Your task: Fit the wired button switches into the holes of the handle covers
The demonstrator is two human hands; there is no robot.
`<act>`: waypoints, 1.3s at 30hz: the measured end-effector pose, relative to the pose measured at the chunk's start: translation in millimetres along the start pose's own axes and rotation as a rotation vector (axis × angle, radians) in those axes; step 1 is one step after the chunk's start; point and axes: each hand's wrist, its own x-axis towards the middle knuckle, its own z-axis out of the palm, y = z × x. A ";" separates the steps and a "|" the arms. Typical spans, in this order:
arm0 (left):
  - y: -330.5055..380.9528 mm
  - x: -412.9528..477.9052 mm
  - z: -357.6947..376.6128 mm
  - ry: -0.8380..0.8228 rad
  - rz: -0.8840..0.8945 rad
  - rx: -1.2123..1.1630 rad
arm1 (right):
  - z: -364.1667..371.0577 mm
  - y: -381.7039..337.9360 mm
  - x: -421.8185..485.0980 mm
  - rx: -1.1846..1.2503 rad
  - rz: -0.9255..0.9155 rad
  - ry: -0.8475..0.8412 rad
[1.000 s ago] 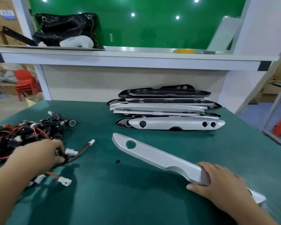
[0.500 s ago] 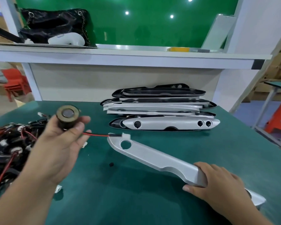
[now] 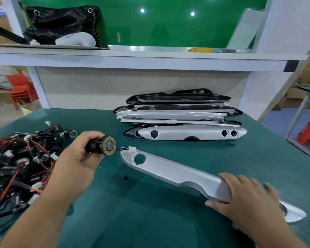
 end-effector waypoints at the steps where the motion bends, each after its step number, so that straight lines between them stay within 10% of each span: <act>1: 0.2 -0.9 -0.4 -0.002 0.009 0.041 | -0.8 -0.2 -0.3 -0.007 0.005 0.002; 19: 8.7 -12.4 11.8 -0.103 -0.033 0.169 | -8.9 -10.2 -6.4 -0.074 0.014 -0.014; 30: 9.3 -25.9 41.2 -0.156 -0.003 0.117 | 3.2 -28.2 -16.3 0.023 -0.182 0.409; 39: 0.0 -23.6 44.1 -0.004 -0.083 0.059 | -5.5 -17.5 -10.5 0.054 -0.074 0.181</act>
